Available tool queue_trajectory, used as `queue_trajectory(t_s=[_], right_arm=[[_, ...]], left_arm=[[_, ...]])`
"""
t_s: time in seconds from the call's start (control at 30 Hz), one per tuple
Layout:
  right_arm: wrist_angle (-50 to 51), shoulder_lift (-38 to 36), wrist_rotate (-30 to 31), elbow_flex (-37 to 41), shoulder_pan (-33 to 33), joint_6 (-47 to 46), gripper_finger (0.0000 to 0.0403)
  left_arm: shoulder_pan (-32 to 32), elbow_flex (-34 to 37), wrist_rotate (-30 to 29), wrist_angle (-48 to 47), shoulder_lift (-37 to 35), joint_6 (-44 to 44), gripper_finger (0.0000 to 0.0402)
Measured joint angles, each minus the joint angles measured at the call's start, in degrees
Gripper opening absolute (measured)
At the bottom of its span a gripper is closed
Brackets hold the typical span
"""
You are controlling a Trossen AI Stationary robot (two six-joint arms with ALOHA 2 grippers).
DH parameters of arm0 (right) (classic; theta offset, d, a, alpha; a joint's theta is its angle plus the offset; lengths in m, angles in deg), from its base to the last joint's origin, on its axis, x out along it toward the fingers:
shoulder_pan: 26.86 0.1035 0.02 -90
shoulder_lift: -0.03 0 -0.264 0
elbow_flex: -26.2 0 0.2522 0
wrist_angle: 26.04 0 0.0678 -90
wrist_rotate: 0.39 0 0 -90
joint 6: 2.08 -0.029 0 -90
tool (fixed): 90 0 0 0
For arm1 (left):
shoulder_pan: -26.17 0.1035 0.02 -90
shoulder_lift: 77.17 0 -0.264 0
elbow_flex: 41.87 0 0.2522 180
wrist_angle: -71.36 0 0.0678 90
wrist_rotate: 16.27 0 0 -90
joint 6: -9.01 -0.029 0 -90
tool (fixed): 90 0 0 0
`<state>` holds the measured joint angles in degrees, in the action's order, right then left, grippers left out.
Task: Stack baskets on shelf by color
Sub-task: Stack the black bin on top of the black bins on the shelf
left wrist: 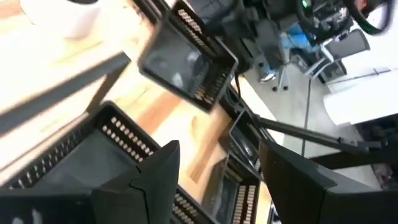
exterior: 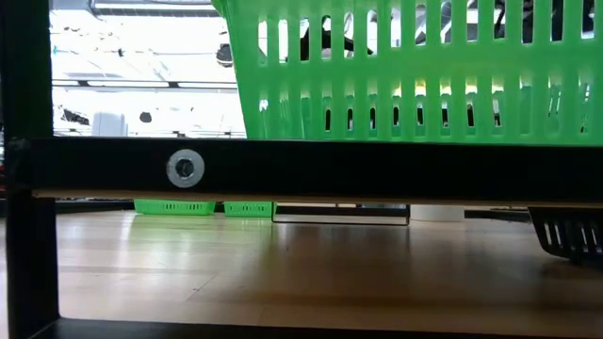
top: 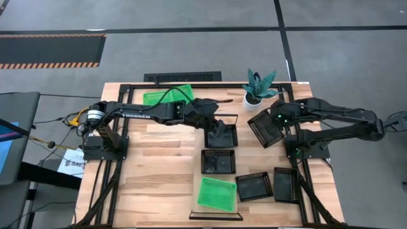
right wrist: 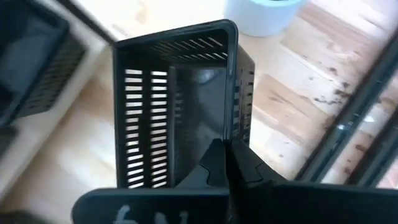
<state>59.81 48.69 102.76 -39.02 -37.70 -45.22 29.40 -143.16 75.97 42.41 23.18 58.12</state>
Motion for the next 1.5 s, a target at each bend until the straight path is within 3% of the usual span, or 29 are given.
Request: queue_trajectory(t_s=[0.1, 0.3, 0.63, 1.07, 1.5], right_arm=[[0.0, -1.1, -1.3, -2.2, 2.5, 0.1, 0.0001], [2.1, -1.8, -3.4, -9.6, 9.7, -0.3, 0.0001], [1.4, 3.4, -4.0, -19.0, 19.6, -0.9, 0.0001], [-7.9, 14.9, -3.8, -23.5, 21.5, 5.9, 0.0001], [-8.2, 23.6, -4.4, -29.8, 19.6, 10.5, 0.0001]], left_arm=[[0.9, 0.0, 0.7, 0.3, 0.0, 0.3, 0.0207], [2.1, 0.0, 8.3, 4.0, 0.0, 1.7, 0.0207], [2.0, 0.0, 9.1, 6.1, 0.0, 4.7, 0.0201], [0.0, 0.0, 9.0, 2.3, 0.0, 2.0, 0.0198], [-2.4, 0.0, 7.7, -1.1, 0.0, 0.0, 0.0192]])
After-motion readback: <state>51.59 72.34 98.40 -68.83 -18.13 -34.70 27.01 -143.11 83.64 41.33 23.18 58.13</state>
